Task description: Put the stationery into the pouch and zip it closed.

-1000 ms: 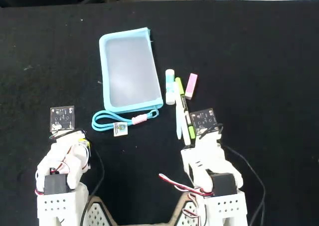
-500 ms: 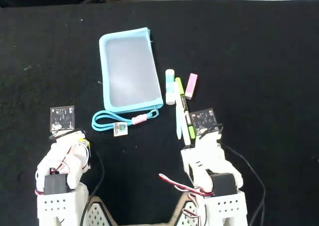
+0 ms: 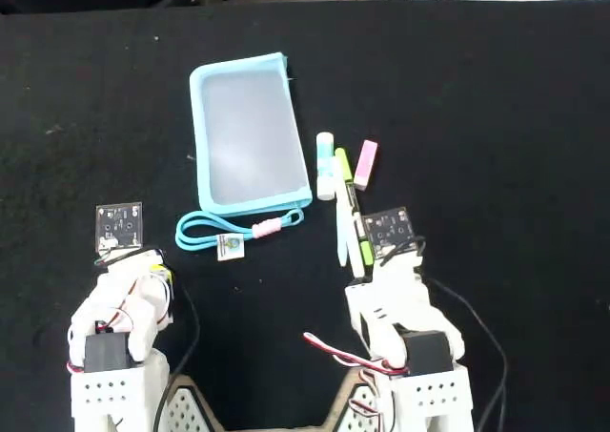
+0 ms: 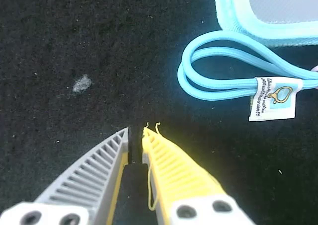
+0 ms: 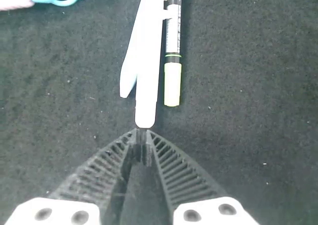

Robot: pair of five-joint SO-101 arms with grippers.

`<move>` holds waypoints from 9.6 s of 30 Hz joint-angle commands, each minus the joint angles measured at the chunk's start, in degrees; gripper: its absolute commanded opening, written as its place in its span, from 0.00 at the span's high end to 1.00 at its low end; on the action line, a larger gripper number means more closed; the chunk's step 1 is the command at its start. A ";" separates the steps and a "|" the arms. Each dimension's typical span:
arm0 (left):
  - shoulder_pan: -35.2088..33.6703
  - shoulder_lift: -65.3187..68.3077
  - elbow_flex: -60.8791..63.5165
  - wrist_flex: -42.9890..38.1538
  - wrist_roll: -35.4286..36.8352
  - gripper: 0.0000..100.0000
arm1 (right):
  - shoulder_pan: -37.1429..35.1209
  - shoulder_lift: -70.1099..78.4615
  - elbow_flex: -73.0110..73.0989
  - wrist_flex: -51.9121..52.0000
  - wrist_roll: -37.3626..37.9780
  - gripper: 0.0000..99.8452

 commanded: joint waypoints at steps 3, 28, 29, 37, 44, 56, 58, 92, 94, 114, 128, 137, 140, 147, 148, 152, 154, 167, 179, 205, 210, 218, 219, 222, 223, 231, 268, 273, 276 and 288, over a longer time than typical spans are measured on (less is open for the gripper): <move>-0.13 0.35 1.36 0.18 0.44 0.94 | -0.62 -4.09 -0.13 0.62 -0.44 0.99; 1.27 0.00 1.36 -24.18 -6.95 0.94 | -1.14 -5.49 -0.22 -26.37 -0.09 0.99; 1.19 0.00 1.36 -26.99 -8.62 0.94 | -0.88 -5.49 -0.22 -28.31 0.00 0.99; -5.76 0.00 1.36 -35.25 -26.20 0.94 | 7.30 -5.49 -0.22 -36.22 0.00 0.99; -7.60 -0.09 -0.04 -36.04 -21.54 0.94 | 10.29 -5.49 -2.33 -29.98 2.37 0.99; -7.60 0.00 -4.62 -42.02 1.93 0.94 | 9.85 -5.49 -3.56 -25.23 3.08 0.99; -7.69 0.00 0.22 -43.96 5.98 0.94 | 9.85 -5.49 -3.65 -25.32 3.08 0.99; -4.35 0.18 1.36 -33.41 3.34 0.94 | 5.71 4.18 -49.98 -9.67 13.98 0.99; -4.35 0.18 1.36 -33.41 3.34 0.94 | 3.69 9.63 -52.44 -8.18 13.98 0.99; -4.26 0.26 1.36 -33.32 3.34 0.94 | -24.09 53.67 -30.11 -41.23 -1.76 0.99; -4.18 0.62 1.36 -33.32 3.34 0.94 | -26.37 81.89 -42.42 -44.13 -16.44 0.87; -3.74 0.62 1.36 -33.32 3.69 0.94 | -27.60 98.33 -57.63 -43.69 -34.73 0.82; -2.15 0.62 1.36 -33.32 3.60 0.94 | -27.78 101.76 -60.97 -40.35 -35.52 0.82; -0.13 0.35 1.36 -33.32 3.43 0.94 | -27.60 103.08 -71.78 -20.48 -35.34 0.82; -0.13 0.35 1.36 -33.32 3.43 0.94 | -27.60 103.43 -73.10 -17.58 -35.34 0.82; -0.48 0.26 1.36 -33.32 3.43 0.94 | -27.60 105.71 -73.63 -14.15 -35.34 0.82; -0.48 0.26 1.36 -33.32 3.43 0.94 | -27.52 108.00 -74.42 -14.15 -35.34 0.82; -0.57 0.26 1.36 -33.32 3.34 0.94 | -24.88 110.99 -79.25 -13.54 -47.38 0.82; -0.66 0.18 1.36 -34.37 3.34 0.94 | -22.15 124.70 -84.09 -14.07 -52.75 0.82; -0.66 0.18 1.36 -34.46 3.34 0.94 | -22.86 120.57 -84.53 -6.42 -19.52 0.99; -0.66 0.18 1.36 -34.20 3.34 0.94 | -26.46 108.88 -73.63 -7.82 -7.82 0.99; -0.57 0.18 1.36 -34.11 3.34 0.94 | -26.20 90.86 -62.02 -8.44 1.85 0.99; -0.57 0.18 1.36 -34.11 3.34 0.94 | -26.02 88.84 -60.44 -8.44 2.37 0.99; -0.57 0.18 1.36 -34.20 3.34 0.94 | -26.11 85.14 -54.73 -10.73 6.68 0.99; -0.57 0.18 1.36 -34.37 3.34 0.94 | -26.20 85.05 -52.79 -12.92 8.97 0.99; -0.13 0.18 1.36 -34.46 3.34 0.94 | -26.11 91.91 -46.55 -20.66 14.07 0.83; -0.13 0.18 1.36 -34.11 3.34 0.94 | -18.81 90.59 -59.30 -12.04 4.84 0.99; -0.13 0.18 1.36 -34.11 3.34 0.94 | -18.46 87.25 -52.26 -12.04 9.85 0.97; -0.13 0.18 1.36 -34.11 3.34 0.94 | -18.46 88.66 -49.54 -13.27 10.99 0.85; -0.04 0.26 1.36 -34.37 3.34 0.94 | -18.64 97.36 -48.57 -22.33 5.45 0.81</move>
